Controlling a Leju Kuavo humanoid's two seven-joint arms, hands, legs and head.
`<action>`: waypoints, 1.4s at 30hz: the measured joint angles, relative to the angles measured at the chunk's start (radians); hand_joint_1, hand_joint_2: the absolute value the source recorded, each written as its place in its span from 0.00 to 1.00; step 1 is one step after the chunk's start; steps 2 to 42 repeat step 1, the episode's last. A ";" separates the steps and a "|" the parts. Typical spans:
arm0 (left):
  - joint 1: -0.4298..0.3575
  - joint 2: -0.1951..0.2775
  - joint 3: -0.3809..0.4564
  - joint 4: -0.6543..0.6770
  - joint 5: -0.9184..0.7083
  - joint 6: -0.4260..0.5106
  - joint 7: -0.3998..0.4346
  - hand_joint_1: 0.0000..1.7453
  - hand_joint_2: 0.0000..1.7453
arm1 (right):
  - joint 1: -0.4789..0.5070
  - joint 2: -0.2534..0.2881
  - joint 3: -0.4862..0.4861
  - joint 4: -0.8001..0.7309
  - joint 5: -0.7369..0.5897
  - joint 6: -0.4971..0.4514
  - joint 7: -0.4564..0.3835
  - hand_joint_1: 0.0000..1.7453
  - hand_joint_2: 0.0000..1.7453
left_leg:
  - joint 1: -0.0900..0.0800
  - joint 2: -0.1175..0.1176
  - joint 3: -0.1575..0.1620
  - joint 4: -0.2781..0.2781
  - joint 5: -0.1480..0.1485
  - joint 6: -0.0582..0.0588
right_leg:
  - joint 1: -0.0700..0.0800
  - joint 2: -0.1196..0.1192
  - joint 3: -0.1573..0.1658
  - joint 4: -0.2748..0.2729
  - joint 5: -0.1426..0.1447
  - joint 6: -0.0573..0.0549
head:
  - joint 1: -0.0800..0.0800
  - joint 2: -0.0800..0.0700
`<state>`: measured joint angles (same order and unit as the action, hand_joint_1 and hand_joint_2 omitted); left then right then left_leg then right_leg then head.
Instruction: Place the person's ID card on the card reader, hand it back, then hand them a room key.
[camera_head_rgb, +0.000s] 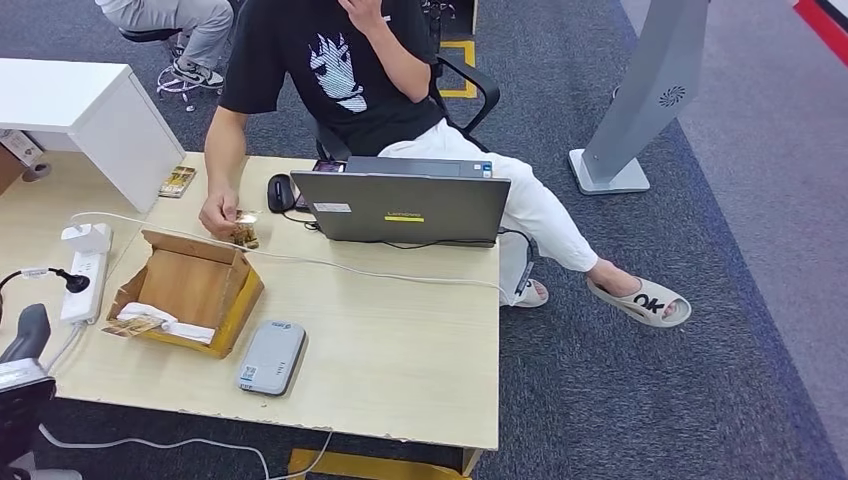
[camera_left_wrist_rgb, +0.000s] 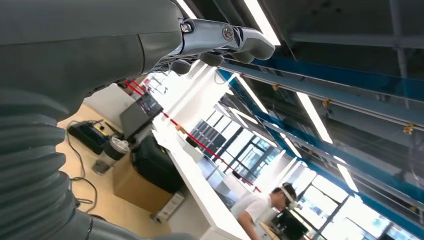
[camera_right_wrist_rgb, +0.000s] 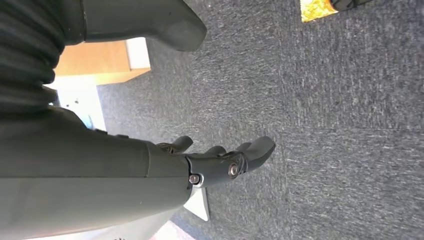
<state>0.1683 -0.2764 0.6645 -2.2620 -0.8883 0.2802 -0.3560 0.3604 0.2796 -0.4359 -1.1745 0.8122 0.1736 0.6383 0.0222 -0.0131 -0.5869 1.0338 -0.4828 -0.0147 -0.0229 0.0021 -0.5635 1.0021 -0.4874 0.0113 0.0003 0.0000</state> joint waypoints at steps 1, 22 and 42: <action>0.002 -0.006 0.007 -0.003 0.003 0.000 0.001 0.00 1.00 | 0.001 0.000 0.002 -0.002 0.000 0.000 0.000 0.00 1.00 | 0.000 0.000 0.000 0.000 0.000 0.000 | 0.000 0.000 0.000 0.000 0.000 0.000 | 0.000 0.000; 0.002 -0.006 0.007 -0.003 0.003 0.000 0.001 0.00 1.00 | 0.001 0.000 0.002 -0.002 0.000 0.000 0.000 0.00 1.00 | 0.000 0.000 0.000 0.000 0.000 0.000 | 0.000 0.000 0.000 0.000 0.000 0.000 | 0.000 0.000; 0.002 -0.006 0.007 -0.003 0.003 0.000 0.001 0.00 1.00 | 0.001 0.000 0.002 -0.002 0.000 0.000 0.000 0.00 1.00 | 0.000 0.000 0.000 0.000 0.000 0.000 | 0.000 0.000 0.000 0.000 0.000 0.000 | 0.000 0.000</action>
